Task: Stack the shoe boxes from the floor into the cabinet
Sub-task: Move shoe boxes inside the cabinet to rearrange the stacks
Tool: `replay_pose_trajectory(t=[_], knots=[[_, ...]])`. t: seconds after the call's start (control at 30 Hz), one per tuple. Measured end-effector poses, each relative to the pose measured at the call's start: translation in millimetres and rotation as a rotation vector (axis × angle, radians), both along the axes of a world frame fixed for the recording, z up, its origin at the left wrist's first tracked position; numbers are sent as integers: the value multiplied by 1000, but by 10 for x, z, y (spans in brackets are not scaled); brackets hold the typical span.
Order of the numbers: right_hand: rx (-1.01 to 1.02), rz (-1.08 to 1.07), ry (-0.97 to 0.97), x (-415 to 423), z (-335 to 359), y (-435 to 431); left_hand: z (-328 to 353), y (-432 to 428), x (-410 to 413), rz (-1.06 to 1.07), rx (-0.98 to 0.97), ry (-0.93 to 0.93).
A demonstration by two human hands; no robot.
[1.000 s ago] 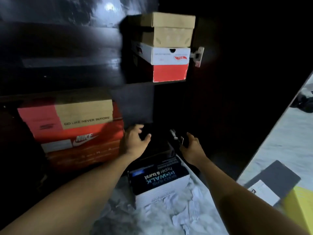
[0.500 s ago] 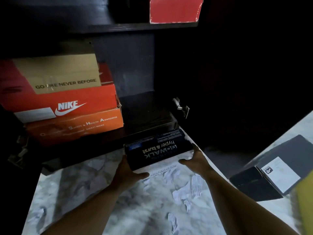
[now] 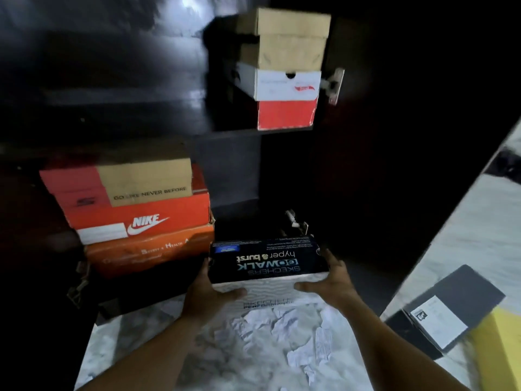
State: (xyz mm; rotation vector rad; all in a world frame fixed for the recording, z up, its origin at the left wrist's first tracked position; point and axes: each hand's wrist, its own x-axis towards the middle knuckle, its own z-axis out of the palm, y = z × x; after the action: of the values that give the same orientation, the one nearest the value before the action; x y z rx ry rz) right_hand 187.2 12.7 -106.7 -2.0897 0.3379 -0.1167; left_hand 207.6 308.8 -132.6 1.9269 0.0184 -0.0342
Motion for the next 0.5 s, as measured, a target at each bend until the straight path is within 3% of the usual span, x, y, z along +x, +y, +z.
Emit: replay_pose_trajectory(t=[0.27, 0.5], knots=[[66, -20, -225, -516, 1446, 51, 1663, 42, -345, 44, -47, -149], [118, -21, -609, -1128, 2773, 235, 3089, 77, -551, 8, -62, -420]])
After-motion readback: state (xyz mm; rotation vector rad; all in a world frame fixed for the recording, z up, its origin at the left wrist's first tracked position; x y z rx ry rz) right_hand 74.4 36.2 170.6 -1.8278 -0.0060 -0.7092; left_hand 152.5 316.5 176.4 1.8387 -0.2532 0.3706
